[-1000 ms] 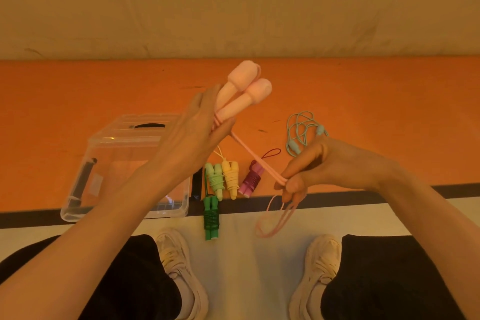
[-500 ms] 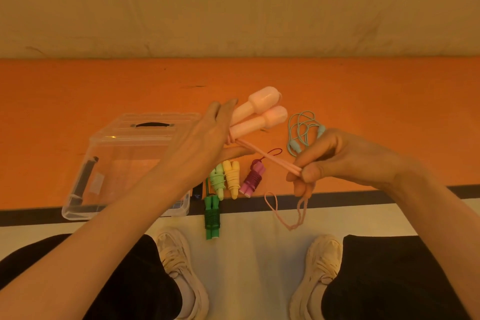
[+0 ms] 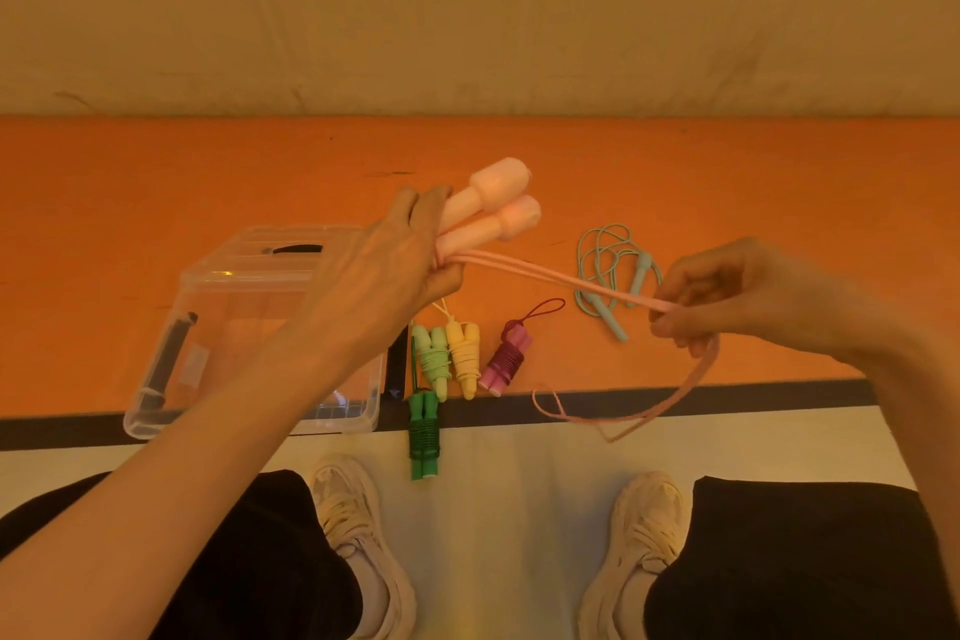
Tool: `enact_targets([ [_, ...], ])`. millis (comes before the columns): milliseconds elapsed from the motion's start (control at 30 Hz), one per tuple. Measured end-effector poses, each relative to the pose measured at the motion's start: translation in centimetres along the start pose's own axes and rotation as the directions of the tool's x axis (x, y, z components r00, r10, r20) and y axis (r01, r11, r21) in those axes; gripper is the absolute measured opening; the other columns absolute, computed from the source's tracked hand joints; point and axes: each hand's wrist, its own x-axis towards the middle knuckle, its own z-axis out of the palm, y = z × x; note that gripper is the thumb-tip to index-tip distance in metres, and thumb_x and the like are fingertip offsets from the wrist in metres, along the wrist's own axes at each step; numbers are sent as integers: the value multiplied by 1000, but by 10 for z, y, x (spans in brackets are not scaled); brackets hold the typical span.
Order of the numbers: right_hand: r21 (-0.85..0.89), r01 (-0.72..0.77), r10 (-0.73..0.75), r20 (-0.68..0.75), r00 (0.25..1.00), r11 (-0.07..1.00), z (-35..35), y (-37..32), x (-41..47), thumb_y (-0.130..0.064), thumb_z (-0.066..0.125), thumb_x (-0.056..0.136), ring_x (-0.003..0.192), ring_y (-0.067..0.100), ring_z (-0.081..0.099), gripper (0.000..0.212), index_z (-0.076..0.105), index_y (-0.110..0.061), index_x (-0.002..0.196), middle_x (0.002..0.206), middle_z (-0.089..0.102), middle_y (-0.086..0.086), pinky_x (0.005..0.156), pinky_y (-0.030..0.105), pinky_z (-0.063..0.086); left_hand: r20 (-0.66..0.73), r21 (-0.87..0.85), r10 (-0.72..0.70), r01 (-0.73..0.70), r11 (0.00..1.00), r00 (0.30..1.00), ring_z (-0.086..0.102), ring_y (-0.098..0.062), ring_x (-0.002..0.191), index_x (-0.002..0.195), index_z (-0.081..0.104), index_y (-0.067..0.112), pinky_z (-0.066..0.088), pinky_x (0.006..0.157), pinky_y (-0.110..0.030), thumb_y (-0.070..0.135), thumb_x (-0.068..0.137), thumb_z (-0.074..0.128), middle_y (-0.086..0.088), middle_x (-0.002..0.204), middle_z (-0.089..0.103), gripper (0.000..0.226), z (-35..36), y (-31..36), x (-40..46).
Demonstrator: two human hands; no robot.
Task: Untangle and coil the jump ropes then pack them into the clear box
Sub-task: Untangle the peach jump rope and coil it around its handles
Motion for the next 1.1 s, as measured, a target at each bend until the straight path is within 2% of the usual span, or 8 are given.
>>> enact_targets([
  [167, 77, 93, -99, 81, 992, 993, -6, -5, -14, -64, 62, 77, 55, 11, 43, 46, 70, -19, 67, 58, 52, -2, 57, 22, 37, 15, 10, -20, 20, 1000, 1000, 57, -24, 72, 146, 32, 16, 47, 54, -38, 46, 86, 44, -7, 117, 49, 68, -1, -2, 2],
  [300, 198, 48, -59, 51, 997, 979, -8, -3, -9, -71, 66, 67, 51, 12, 25, 55, 72, -17, 74, 53, 36, -4, 52, 30, 18, 12, 57, -13, 12, 998, 1000, 50, -21, 65, 145, 34, 15, 32, 51, -31, 45, 87, 46, -8, 115, 51, 67, 1, -2, 1],
  [467, 141, 55, -56, 4, 998, 988, -3, -6, -10, -62, 66, 69, 55, 23, 21, 51, 69, -38, 114, 58, 29, 7, 55, 37, 15, 17, 44, -21, 21, 999, 1000, 42, -17, 63, 146, 32, 15, 35, 49, -32, 48, 85, 39, -7, 113, 49, 69, 0, -5, 2],
  [533, 63, 54, -52, -42, 998, 997, -4, -8, -11, -66, 76, 59, 53, 18, 29, 55, 74, -35, 105, 56, 38, 6, 53, 29, 18, 17, 51, -15, 14, 999, 1000, 45, -19, 63, 145, 33, 14, 33, 46, -31, 47, 85, 41, -7, 112, 50, 69, 1, -5, 2],
  [700, -132, 87, -116, -227, 967, 987, 2, -11, -6, -16, 75, 76, 41, 0, 41, 13, 77, -19, 88, 48, 54, 0, 43, 7, 29, 20, 92, 7, -9, 996, 1000, 48, -21, 61, 143, 39, 11, 34, 48, -32, 46, 85, 45, -10, 109, 54, 67, 4, -5, 2],
  [767, -137, 81, -113, -247, 962, 987, 2, -10, -6, -19, 72, 80, 39, 1, 41, 5, 74, -15, 79, 51, 58, 1, 42, 8, 29, 30, 119, 12, -16, 993, 999, 51, -22, 62, 143, 38, 11, 32, 50, -31, 47, 85, 45, -9, 110, 53, 69, 5, -4, 2],
  [967, -104, 169, -187, -197, 962, 980, -16, -4, -12, -65, 71, 65, 49, 7, 39, 50, 75, -16, 76, 53, 55, 2, 45, 15, 30, 54, 145, 16, -24, 989, 998, 58, -24, 75, 146, 34, 13, 32, 51, -30, 45, 89, 51, -8, 114, 54, 67, 2, -1, 1],
  [1100, -87, 341, -350, -323, 879, 936, -11, -16, -11, -33, 63, 82, 48, 3, 43, 23, 73, -15, 72, 52, 54, -3, 50, 8, 32, 61, 172, 50, -60, 983, 997, 55, -18, 83, 149, 26, 18, 17, 45, -23, 47, 94, 47, -2, 118, 49, 66, 3, 9, -1],
])
